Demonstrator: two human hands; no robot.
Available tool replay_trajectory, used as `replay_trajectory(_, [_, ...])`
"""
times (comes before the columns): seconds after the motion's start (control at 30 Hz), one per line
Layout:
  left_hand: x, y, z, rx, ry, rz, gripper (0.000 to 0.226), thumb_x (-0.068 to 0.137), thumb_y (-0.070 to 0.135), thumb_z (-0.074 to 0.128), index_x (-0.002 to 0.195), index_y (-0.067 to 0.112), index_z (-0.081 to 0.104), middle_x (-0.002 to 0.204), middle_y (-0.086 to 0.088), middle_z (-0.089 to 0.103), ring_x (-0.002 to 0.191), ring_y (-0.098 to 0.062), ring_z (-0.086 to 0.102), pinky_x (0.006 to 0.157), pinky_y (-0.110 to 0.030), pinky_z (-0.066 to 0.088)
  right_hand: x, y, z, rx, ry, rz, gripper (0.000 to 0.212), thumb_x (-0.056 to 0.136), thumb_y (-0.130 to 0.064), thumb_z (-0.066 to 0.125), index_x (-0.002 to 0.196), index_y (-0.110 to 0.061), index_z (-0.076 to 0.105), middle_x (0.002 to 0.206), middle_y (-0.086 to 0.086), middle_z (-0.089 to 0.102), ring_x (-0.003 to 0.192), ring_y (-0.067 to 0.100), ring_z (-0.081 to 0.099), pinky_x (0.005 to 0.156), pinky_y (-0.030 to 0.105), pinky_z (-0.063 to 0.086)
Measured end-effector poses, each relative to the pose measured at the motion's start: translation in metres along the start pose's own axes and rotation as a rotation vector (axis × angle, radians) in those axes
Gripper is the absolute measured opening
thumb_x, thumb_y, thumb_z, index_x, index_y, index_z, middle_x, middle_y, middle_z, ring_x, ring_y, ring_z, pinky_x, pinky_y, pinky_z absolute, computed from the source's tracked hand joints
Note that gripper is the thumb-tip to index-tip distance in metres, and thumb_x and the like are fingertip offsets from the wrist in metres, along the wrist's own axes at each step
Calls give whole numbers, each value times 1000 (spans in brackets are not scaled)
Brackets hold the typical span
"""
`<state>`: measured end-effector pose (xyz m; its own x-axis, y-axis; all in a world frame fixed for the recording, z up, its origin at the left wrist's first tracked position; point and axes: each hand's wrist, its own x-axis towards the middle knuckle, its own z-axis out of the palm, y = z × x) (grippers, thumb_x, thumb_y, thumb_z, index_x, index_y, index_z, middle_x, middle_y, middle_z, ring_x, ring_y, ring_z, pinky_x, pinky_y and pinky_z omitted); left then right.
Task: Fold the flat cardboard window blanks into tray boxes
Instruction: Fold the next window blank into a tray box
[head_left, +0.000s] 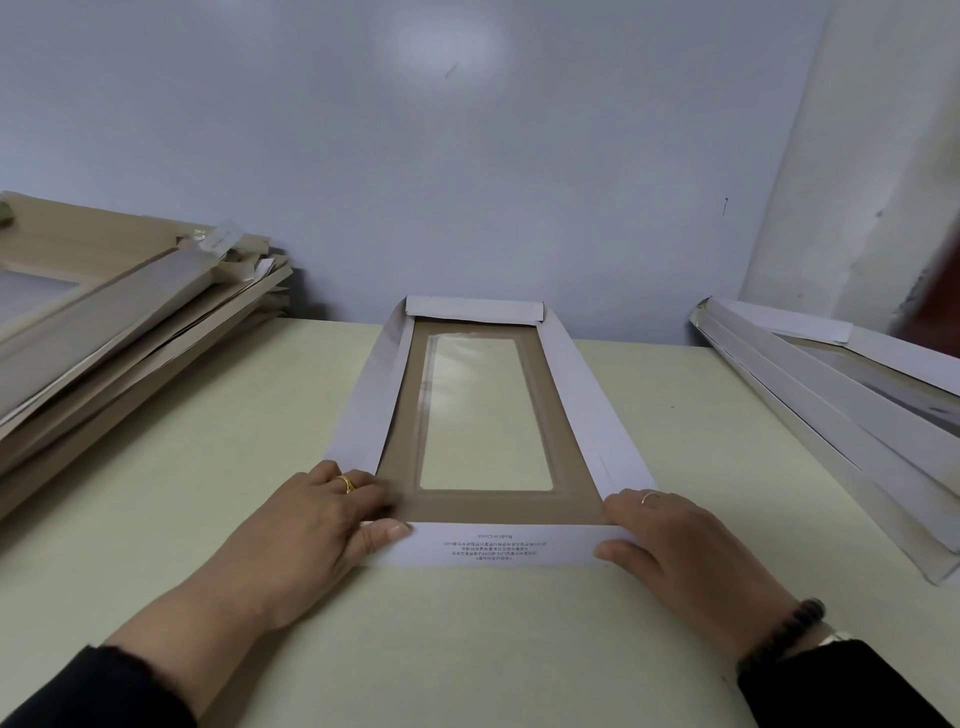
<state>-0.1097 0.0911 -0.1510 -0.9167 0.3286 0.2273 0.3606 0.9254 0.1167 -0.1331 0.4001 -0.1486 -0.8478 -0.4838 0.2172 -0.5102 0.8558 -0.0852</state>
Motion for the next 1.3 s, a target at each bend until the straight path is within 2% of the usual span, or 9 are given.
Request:
replay_trajectory(0.17, [0, 0, 0, 80, 26, -14, 107, 55, 76, -33, 126, 42, 39, 116, 26, 47, 95, -5, 35, 86, -15, 31, 0, 0, 1, 29, 11, -15, 20, 96, -36, 42, 86, -21, 34, 75, -13, 33, 79, 10, 32, 66, 21, 23])
replay_trajectory(0.37, [5, -6, 5, 49, 6, -27, 108, 50, 79, -34, 141, 47, 14, 134, 30, 39, 99, -5, 36, 83, -13, 32, 0, -1, 0, 55, 11, -8, 15, 95, -34, 45, 87, -22, 40, 84, -11, 39, 83, 14, 41, 69, 22, 27])
replay_trajectory(0.47, [6, -8, 7, 57, 29, -5, 114, 48, 79, -36, 139, 44, 22, 132, 26, 42, 108, -3, 44, 84, -16, 36, 1, -1, 1, 58, 21, -16, 17, 95, -33, 46, 85, -21, 39, 82, -10, 39, 78, 11, 34, 67, 22, 25])
replay_trajectory(0.6, [6, -9, 6, 99, 75, 25, 111, 55, 78, -32, 127, 36, 41, 114, 20, 49, 96, -6, 51, 72, -18, 33, 1, 0, 2, 69, 44, -26, 17, 94, -31, 48, 89, -15, 50, 80, -10, 40, 77, 12, 35, 66, 23, 25])
replay_trajectory(0.73, [4, -8, 6, -4, 137, 11, 92, 63, 87, -10, 89, 23, 52, 75, 17, 46, 73, -12, 45, 62, -16, 33, 1, 1, 2, 58, 54, -38, 23, 95, -32, 47, 96, -11, 53, 83, -9, 41, 81, 14, 40, 67, 22, 25])
replay_trajectory(0.83, [0, -7, 7, -144, 120, -62, 77, 63, 86, 16, 79, 20, 51, 74, 8, 51, 74, -9, 46, 69, -22, 39, 0, 1, 2, 46, 44, -37, 21, 96, -35, 43, 96, -15, 50, 85, -10, 41, 83, 13, 40, 70, 21, 28])
replay_trajectory(0.93, [-4, -6, 4, -258, 158, -90, 69, 66, 77, 31, 70, 12, 51, 69, 2, 49, 71, -10, 43, 65, -23, 38, -1, 0, 1, 50, 44, -46, 17, 96, -36, 41, 92, -20, 45, 84, -11, 39, 80, 10, 34, 69, 20, 24])
replay_trajectory(1.2, [-4, -2, 1, -142, 161, -179, 80, 70, 84, 28, 64, 9, 54, 73, 4, 47, 69, -7, 44, 63, -23, 37, -2, -1, 4, 82, 94, -48, 26, 96, -36, 41, 100, -14, 53, 93, -5, 53, 89, 16, 46, 74, 23, 32])
replay_trajectory(1.3, [-6, -2, 0, -233, 181, -149, 57, 72, 65, 38, 65, 11, 52, 72, 7, 45, 70, -6, 44, 61, -21, 35, -1, -5, 1, 58, 107, -57, 22, 94, -31, 48, 94, -12, 57, 88, -2, 58, 83, 19, 51, 69, 23, 30])
